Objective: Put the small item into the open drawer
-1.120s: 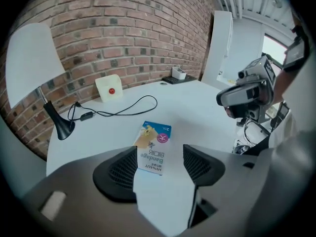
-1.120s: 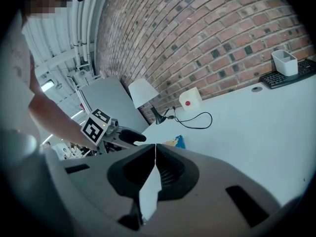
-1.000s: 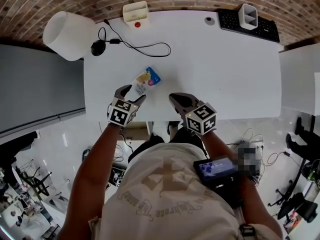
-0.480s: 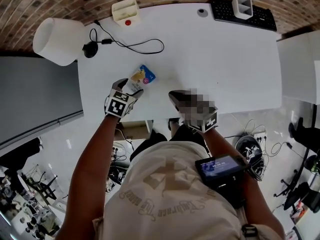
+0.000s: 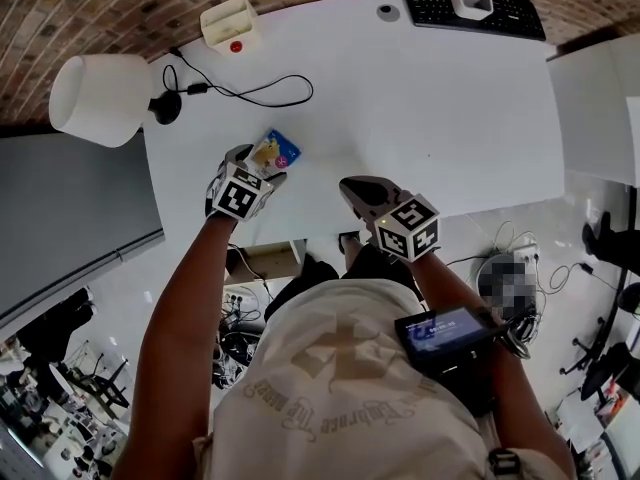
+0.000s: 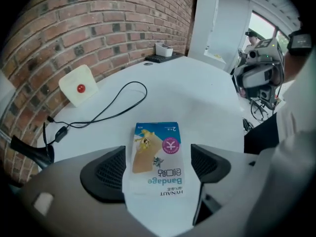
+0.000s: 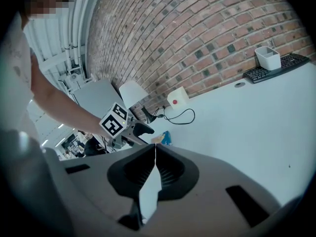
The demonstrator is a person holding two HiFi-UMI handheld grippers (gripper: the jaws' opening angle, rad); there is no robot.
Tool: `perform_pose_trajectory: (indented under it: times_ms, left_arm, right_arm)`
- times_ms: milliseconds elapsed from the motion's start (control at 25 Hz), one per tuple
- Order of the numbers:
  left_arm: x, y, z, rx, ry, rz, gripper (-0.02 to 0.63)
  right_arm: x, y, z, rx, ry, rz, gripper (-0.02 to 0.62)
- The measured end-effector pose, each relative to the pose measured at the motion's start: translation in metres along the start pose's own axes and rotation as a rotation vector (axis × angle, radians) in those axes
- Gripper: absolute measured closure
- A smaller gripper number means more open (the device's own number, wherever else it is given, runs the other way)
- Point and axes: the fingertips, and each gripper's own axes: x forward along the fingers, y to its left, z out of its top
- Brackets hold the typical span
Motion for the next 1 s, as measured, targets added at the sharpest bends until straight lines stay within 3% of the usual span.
perform_pose_trajectory:
  times_ms: [440,1000]
  left_arm:
    - [0.022,0.0,-0.013,0.037,0.172,-0.049,0.192]
    - [0.033,0.002,-0.017,0.056,0.219,-0.029,0.193]
  right_arm:
    - [-0.006,-0.015,-0.001,0.028,-0.004,-0.023,0.589]
    - [-0.002,-0.012,-0.005,0.027,0.017,-0.017,0.589]
